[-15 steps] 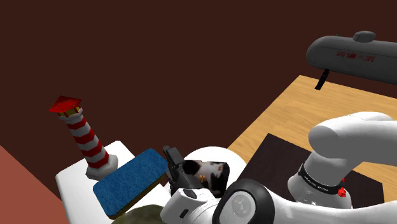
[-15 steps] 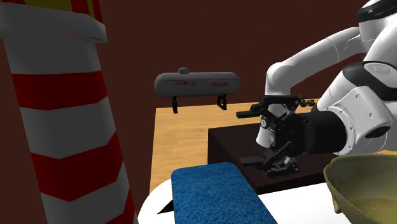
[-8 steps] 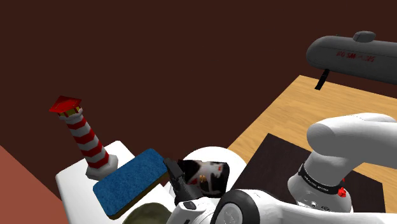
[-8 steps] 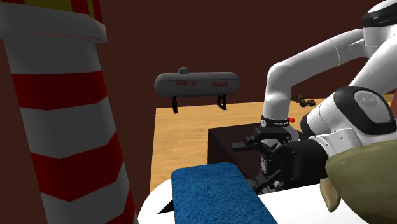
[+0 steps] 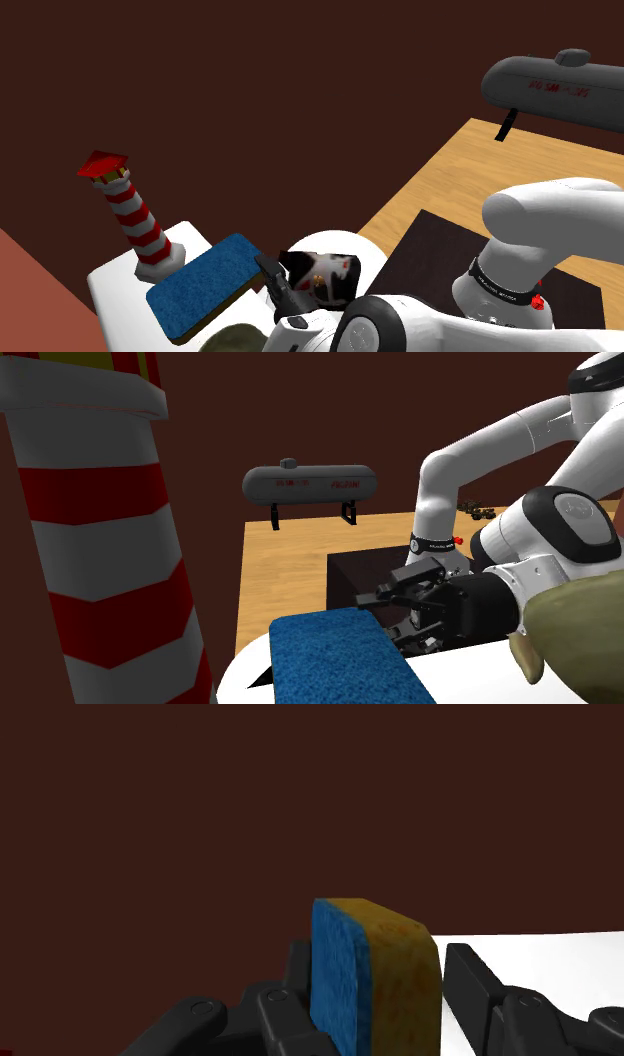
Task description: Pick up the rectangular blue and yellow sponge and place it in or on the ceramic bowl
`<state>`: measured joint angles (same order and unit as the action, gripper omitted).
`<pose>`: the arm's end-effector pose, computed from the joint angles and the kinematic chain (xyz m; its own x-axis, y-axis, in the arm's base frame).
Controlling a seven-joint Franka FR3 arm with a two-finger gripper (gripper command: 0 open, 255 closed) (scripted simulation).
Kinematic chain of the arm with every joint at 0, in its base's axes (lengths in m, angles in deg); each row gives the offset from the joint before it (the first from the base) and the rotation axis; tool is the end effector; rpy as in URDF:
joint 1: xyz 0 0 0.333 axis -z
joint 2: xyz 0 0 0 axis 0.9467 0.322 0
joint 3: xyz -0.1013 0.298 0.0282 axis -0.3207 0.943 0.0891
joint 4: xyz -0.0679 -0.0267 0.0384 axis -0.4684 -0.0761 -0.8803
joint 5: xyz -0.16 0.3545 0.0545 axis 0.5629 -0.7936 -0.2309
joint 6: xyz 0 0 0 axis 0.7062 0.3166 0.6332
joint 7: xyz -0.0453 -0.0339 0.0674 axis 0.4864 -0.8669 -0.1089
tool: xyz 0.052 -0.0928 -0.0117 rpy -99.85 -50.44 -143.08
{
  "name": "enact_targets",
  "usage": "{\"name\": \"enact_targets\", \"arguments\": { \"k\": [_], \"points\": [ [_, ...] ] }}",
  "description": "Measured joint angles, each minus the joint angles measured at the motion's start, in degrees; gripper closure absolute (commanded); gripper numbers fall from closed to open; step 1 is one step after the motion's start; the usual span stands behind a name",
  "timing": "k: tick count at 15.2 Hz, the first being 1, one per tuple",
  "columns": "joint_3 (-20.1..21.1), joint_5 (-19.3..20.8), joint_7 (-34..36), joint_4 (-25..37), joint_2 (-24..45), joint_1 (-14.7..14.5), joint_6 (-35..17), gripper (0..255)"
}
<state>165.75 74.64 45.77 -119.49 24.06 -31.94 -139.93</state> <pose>0.2604 0.4141 0.2131 0.2408 0.9702 -0.0275 0.1531 -0.0100 0.9882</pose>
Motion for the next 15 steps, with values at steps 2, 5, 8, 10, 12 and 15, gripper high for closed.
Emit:
{"name": "enact_targets", "arguments": {
  "k": [2, 5, 8, 10, 12, 15],
  "points": [
    [0.21, -0.04, 0.10, 0.19, -0.10, 0.25, -0.10, 255],
    [0.09, 0.17, 0.28, 0.18, -0.25, 0.48, -0.74, 255],
    [0.06, -0.02, -0.09, 0.15, 0.07, 0.30, -0.33, 255],
    [-0.37, 0.01, -0.69, 0.02, 0.62, -0.18, 0.07, 255],
    [-1.24, 0.27, -1.59, -0.14, 1.37, -0.77, 0.26, 255],
    [-3.66, 0.87, -2.98, -0.48, 2.77, -2.40, 0.42, 255]
  ]
}}
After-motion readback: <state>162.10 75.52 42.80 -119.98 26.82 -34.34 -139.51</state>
